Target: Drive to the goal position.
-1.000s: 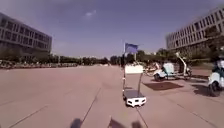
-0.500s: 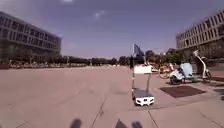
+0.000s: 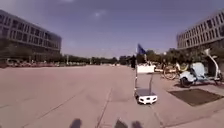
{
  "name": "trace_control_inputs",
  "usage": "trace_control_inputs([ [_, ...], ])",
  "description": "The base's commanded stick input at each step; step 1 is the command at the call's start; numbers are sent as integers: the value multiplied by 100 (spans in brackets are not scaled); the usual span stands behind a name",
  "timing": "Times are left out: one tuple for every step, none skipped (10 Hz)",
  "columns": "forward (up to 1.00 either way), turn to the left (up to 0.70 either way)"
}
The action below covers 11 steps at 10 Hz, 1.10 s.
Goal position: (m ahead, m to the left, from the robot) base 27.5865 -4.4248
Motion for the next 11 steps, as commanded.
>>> trace_control_inputs([
  [100, 0],
  [100, 0],
  [100, 0],
  [100, 0],
  [100, -23],
  [100, -40],
  [100, -8],
  [100, 0],
  [100, 0],
  [100, 0],
  [100, 0],
])
